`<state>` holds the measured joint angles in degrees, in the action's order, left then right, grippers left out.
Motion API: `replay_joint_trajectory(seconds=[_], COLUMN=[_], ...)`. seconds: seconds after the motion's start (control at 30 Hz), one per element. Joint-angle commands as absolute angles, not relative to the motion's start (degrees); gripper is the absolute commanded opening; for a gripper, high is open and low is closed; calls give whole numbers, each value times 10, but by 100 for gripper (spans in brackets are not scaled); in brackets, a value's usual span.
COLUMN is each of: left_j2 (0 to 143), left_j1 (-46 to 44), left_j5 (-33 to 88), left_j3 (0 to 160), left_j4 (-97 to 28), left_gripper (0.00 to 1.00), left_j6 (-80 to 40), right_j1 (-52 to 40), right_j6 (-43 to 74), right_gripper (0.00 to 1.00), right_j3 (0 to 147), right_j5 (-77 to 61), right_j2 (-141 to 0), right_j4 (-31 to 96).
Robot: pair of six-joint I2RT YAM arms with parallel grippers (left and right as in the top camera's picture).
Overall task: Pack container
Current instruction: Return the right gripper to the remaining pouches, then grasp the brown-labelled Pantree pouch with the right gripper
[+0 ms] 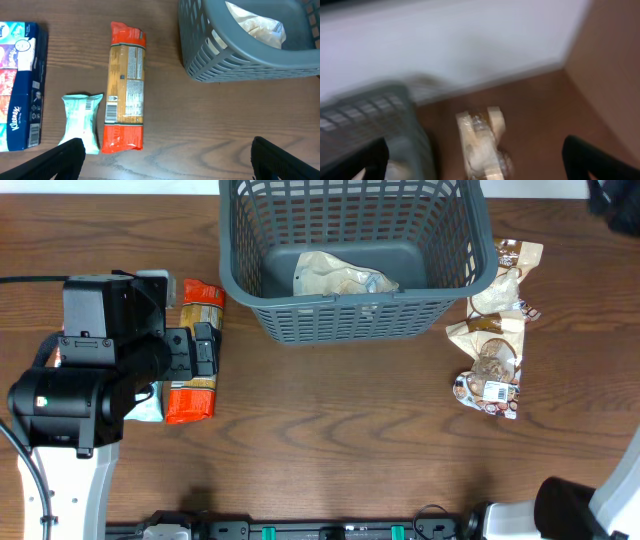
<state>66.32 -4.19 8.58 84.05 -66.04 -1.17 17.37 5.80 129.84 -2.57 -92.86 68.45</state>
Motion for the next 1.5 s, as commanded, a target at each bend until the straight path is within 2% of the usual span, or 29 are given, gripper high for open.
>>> replay_joint_trajectory(seconds=[0.0,0.17,0.43,0.57,1.1,1.47], left_j2=[666,666,666,666,666,683], left_j1=[-39,-39,-39,-39,-39,-39], left_j5=[79,79,79,79,79,79], left_j3=[847,847,847,847,847,846], left_j4=[-662,-662,-662,-662,-667,-688], left_gripper=[99,99,99,99,99,99], left_j6=[3,4,4,4,4,28], right_j1=[226,246,190,156,140,138], right_j6=[68,62,59,64,65,-15], right_gripper=[91,91,96,98,99,99], right_j3=[1275,1237,1149,1083,847,768], right_j5=[-40,-46,-75,-80,-60,-58], right_j2=[-976,-1004,-1004,-995,-989,-989], right_j4=[742,850,966,973,832,713])
